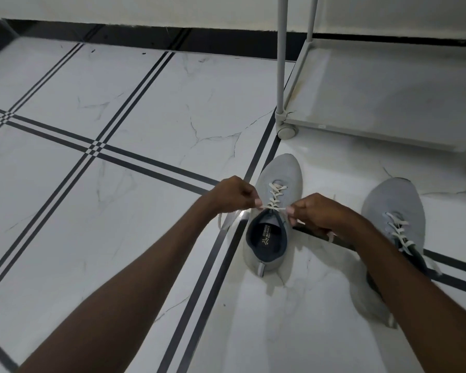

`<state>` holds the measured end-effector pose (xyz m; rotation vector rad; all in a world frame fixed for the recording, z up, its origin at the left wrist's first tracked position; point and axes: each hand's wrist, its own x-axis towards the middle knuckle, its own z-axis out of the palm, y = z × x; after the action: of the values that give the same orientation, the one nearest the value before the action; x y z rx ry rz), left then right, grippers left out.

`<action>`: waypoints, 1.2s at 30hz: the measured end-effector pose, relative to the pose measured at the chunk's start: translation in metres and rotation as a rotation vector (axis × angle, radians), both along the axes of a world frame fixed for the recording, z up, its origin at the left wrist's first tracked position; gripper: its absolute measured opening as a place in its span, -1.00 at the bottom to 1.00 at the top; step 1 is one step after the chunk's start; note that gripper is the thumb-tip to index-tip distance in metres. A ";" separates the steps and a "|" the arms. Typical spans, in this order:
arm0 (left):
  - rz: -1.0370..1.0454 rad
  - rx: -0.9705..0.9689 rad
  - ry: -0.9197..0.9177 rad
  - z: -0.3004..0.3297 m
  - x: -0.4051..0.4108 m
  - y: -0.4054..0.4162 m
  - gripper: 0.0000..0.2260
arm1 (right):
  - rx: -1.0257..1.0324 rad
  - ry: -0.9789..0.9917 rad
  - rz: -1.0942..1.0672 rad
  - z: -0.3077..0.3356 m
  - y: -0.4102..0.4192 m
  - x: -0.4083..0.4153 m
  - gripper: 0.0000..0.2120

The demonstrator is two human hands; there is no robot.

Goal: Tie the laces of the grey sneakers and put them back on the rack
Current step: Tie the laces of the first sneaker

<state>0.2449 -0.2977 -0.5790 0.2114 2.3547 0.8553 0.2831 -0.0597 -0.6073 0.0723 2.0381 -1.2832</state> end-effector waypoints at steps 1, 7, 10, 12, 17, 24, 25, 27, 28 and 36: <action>0.064 0.033 -0.033 -0.007 0.005 -0.006 -0.80 | -0.027 -0.038 -0.005 -0.003 0.006 0.001 -0.62; 0.289 0.230 -0.279 -0.043 0.047 -0.029 -0.69 | -0.055 -0.149 -0.090 -0.023 0.015 0.016 -0.59; 0.340 0.218 -0.279 -0.043 0.046 -0.043 -0.74 | 0.075 -0.080 -0.035 -0.016 0.015 0.014 -0.57; 0.348 0.241 -0.291 -0.042 0.046 -0.055 -0.75 | 0.228 -0.001 0.063 -0.008 0.017 0.008 -0.58; 0.452 0.423 -0.382 -0.027 0.037 -0.074 -0.76 | 0.150 -0.089 0.091 0.016 0.019 -0.001 -0.70; 0.484 0.823 -0.487 -0.010 0.023 -0.042 -0.83 | -0.418 -0.074 -0.207 0.017 0.006 -0.005 -0.79; 0.477 0.849 -0.498 -0.008 0.022 -0.034 -0.87 | -0.485 -0.069 -0.242 0.016 0.001 -0.004 -0.78; 0.512 0.862 -0.483 -0.004 0.021 -0.016 -0.89 | -0.597 -0.068 -0.306 0.012 -0.010 -0.002 -0.78; 0.543 0.845 -0.454 -0.003 0.021 -0.007 -0.88 | -0.625 -0.069 -0.342 0.011 -0.015 0.000 -0.77; 0.691 0.647 -0.302 -0.017 0.013 0.033 -0.79 | -0.312 0.169 -0.281 0.008 -0.034 0.005 -0.68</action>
<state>0.2578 -0.2643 -0.5963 -0.4751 1.7927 1.8199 0.2884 -0.0941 -0.5988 0.1112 1.9912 -1.8243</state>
